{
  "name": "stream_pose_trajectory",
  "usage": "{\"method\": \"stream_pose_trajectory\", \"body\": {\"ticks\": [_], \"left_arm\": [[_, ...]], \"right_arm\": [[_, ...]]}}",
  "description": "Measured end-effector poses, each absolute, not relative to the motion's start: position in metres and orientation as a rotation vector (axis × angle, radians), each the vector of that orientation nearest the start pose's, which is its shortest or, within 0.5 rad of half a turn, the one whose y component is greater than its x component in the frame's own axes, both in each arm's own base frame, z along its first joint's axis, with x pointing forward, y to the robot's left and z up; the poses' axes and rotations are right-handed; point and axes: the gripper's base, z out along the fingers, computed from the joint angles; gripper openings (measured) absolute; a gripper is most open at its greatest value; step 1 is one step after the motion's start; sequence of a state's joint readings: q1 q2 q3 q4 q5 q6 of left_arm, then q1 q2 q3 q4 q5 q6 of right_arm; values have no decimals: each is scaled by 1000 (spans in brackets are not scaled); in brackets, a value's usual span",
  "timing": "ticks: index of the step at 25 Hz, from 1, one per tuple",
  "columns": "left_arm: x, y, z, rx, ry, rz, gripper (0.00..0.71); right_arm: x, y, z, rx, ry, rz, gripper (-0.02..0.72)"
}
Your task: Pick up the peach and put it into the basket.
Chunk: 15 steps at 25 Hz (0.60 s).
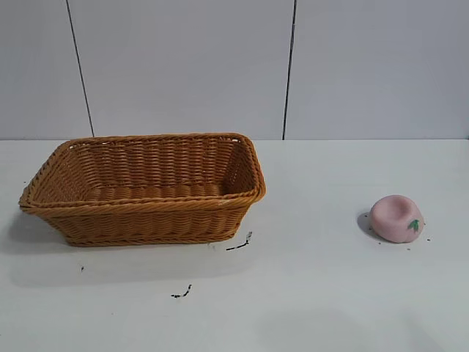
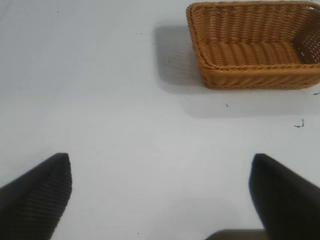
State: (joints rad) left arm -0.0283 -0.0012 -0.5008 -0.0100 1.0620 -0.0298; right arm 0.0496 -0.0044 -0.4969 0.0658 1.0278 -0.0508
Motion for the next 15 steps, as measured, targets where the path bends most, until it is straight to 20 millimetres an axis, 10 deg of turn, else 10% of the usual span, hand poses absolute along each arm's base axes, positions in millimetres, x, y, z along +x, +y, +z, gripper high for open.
{"method": "stream_pose_trajectory", "body": {"ticks": [15], "left_arm": [[-5, -1, 277, -1, 2044, -48, 693]], "right_arm": [[5, 6, 282, -80, 2064, 96, 601]]}}
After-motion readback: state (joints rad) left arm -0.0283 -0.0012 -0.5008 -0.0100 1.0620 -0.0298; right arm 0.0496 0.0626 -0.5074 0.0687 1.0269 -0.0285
